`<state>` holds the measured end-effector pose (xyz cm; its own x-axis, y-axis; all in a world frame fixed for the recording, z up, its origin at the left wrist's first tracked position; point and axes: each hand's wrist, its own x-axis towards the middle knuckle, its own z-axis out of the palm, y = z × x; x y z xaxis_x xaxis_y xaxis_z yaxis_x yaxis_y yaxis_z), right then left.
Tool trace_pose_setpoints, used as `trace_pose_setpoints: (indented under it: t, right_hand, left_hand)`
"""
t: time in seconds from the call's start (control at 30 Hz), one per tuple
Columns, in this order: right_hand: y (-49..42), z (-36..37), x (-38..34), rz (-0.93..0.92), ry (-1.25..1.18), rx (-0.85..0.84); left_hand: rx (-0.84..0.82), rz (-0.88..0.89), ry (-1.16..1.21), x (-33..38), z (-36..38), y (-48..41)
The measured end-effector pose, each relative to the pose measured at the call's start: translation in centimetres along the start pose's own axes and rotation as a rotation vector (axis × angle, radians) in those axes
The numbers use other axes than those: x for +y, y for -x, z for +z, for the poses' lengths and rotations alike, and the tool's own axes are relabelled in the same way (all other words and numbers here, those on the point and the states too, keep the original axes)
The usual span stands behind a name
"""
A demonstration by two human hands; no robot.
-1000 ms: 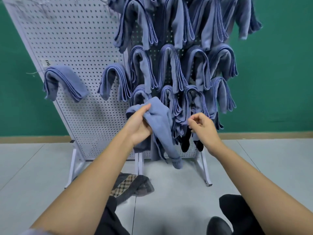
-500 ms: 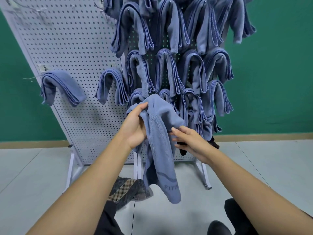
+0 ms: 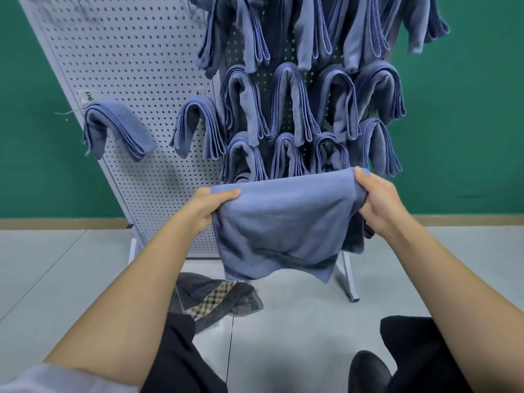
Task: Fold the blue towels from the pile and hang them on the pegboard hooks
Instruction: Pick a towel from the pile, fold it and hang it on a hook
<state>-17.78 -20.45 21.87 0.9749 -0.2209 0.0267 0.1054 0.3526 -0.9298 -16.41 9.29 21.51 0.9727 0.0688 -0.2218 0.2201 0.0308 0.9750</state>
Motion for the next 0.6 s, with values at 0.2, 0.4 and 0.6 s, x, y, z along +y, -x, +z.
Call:
trace_pose_setpoints:
  t: [0.2,0.4,0.6]
  right_hand:
    - [0.0,-1.1,-0.2,0.080,0.110,-0.137]
    - [0.0,-1.5,0.4,0.110,0.630,-0.150]
    - [-0.3,-1.3,0.5,0.196,0.506,-0.091]
  left_hand:
    - [0.041,-0.058,0.089,-0.2,-1.9,-0.3]
    - [0.017,-0.069,0.211,0.1,-2.6,-0.4]
    - [0.020,-0.059,0.226,-0.1,-3.0,-0.5]
